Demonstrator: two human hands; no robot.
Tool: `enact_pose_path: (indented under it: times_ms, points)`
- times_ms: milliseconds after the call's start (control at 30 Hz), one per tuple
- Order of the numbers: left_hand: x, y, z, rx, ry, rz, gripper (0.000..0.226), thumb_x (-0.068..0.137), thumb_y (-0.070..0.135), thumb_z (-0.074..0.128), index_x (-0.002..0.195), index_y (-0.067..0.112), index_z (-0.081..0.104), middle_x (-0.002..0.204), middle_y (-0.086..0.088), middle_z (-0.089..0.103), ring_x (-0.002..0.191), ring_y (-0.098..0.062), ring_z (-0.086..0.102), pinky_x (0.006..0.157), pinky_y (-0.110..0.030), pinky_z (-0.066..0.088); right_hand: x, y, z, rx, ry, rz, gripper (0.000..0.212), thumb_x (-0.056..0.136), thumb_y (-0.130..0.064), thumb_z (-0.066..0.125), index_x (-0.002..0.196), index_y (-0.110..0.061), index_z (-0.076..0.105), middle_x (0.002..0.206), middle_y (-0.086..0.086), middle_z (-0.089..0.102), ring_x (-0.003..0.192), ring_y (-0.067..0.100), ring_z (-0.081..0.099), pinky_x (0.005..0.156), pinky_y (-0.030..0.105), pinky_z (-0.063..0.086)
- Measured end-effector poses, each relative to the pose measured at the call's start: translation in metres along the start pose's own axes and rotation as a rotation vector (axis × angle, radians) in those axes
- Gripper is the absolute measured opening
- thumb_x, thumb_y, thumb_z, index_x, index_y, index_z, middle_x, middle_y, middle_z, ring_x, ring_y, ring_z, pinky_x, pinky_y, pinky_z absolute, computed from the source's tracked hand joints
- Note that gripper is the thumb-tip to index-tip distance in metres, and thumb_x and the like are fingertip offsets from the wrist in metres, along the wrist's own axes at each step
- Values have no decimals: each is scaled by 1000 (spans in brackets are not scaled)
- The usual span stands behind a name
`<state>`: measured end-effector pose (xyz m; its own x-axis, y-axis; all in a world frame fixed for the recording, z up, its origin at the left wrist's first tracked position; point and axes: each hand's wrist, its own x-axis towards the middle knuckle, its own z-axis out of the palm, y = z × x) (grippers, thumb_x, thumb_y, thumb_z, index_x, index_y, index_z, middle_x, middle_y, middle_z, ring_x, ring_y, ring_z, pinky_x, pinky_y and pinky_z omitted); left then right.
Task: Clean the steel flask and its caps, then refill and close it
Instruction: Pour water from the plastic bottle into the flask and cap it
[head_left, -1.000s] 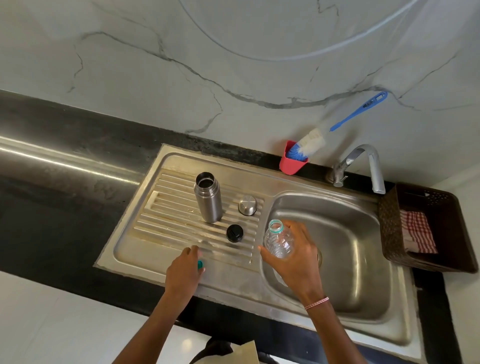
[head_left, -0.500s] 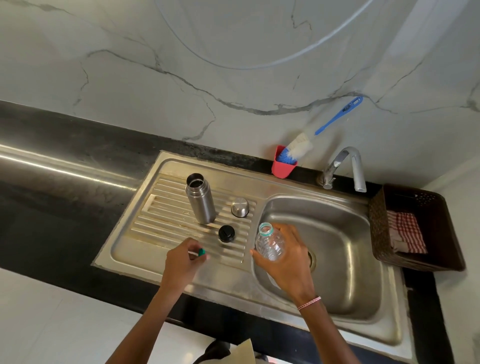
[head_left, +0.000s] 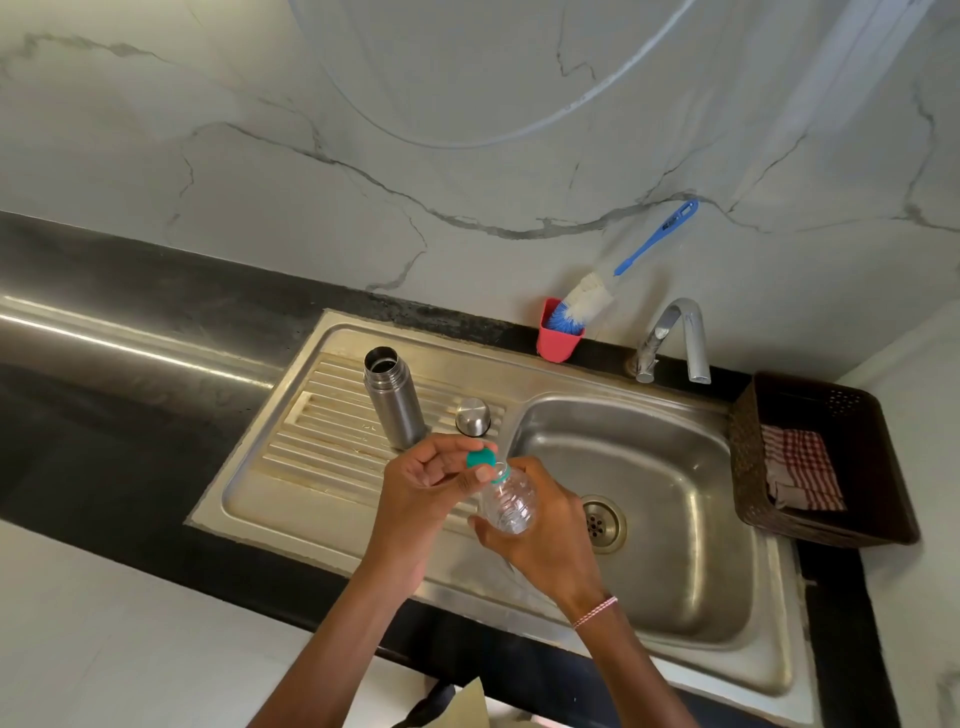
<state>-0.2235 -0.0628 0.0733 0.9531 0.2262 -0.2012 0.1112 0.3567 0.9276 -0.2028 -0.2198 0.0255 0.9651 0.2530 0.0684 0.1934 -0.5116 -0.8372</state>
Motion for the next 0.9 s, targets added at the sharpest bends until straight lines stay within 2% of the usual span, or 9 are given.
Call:
enact_pose_path:
  times_ms: [67,200,600,767,900]
  points:
    - [-6,-3,6,12,-17,12,34,74,0,82,106,1,72,106,-15,78,101,-23,75,84,-27,59,-2,0,-1,-1,-8,-11,62,66,-48,90,116,-34,57,100,-22,68,86,-3,66,73,12,52]
    - [-12,-6,11,9,5,36,33,78,-6,79,110,-1,73,111,-15,78,106,-26,74,86,-27,59,-3,-3,-3,5,-16,-18,61,66,-47,89,117,-33,58,101,-22,69,88,-6,65,74,4,47]
    - [-23,-7,19,17,77,44,39,72,6,82,111,4,76,107,-11,79,103,-22,75,83,-24,59,-7,-9,-10,-1,-33,-26,63,67,-45,90,120,-30,58,104,-23,66,87,-14,60,75,1,44]
    - [-23,-5,20,23,92,45,39,71,9,82,109,7,77,105,-8,80,102,-20,76,83,-23,59,-6,-9,-9,-40,-17,-21,62,68,-49,87,120,-32,58,104,-23,68,88,-4,64,76,5,48]
    - [-16,-1,20,48,81,56,33,72,9,80,106,9,79,104,-10,80,102,-20,76,84,-23,58,-1,-12,-12,-78,-8,-10,61,65,-48,87,116,-30,59,95,-20,68,80,3,66,71,17,55]
